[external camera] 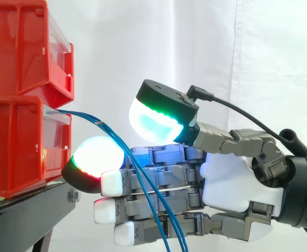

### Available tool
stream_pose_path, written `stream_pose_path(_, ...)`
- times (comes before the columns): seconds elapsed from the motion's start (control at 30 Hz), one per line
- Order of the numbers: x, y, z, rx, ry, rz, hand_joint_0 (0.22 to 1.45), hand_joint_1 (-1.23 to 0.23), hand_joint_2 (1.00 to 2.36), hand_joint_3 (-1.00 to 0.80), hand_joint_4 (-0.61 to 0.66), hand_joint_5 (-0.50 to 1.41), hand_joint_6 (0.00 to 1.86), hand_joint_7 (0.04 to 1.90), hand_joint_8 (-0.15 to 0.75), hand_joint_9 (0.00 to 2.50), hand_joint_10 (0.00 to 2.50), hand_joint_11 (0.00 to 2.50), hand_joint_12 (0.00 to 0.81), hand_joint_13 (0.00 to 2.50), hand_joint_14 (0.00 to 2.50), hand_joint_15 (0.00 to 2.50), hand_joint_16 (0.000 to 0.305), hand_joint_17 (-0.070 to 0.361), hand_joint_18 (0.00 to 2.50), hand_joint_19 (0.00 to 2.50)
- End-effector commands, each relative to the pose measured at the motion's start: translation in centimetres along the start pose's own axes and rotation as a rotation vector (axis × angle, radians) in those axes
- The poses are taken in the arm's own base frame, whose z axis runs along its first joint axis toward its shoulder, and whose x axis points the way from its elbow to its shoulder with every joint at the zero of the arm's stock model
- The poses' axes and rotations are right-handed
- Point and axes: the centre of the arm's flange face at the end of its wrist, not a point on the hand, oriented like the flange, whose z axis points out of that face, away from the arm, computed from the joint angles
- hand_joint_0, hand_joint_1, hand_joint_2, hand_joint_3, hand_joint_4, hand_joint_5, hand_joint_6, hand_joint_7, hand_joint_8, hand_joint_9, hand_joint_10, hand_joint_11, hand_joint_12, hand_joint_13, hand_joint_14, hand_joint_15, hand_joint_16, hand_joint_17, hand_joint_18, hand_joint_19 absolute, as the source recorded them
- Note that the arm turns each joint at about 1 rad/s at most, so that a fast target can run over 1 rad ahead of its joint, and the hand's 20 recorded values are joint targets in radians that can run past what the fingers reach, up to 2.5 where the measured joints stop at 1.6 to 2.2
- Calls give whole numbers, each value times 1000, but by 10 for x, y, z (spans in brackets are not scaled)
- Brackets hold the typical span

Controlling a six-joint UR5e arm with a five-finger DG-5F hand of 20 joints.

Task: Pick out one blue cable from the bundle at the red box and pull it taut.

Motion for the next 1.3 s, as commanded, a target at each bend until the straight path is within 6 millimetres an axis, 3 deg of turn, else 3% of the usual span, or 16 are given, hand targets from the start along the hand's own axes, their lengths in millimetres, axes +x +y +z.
stream_pose_path(0.0, 0, 0, 0, -1, 1, 1, 641, -606, 1011, -372, 172, -118, 503, 1066, 271, 875, 20, 513, 334, 801, 16, 416, 42, 94, 662, 461)
stream_pose_path(0.5, 0, 4, 3, -6, -1, 2, 617, -503, 1009, -406, 110, -73, 509, 1273, 284, 937, 21, 539, 339, 848, 17, 441, 42, 96, 704, 494)
stream_pose_path(1.0, 0, 5, 5, -8, -1, 0, 613, -585, 1015, -187, 121, -92, 643, 1069, 299, 1018, 23, 643, 362, 879, 18, 446, 48, 107, 748, 469)
stream_pose_path(1.27, 2, 6, 5, -10, 0, 0, 610, -609, 1013, -157, 162, -110, 707, 942, 309, 1031, 22, 656, 378, 892, 16, 446, 51, 115, 781, 445)
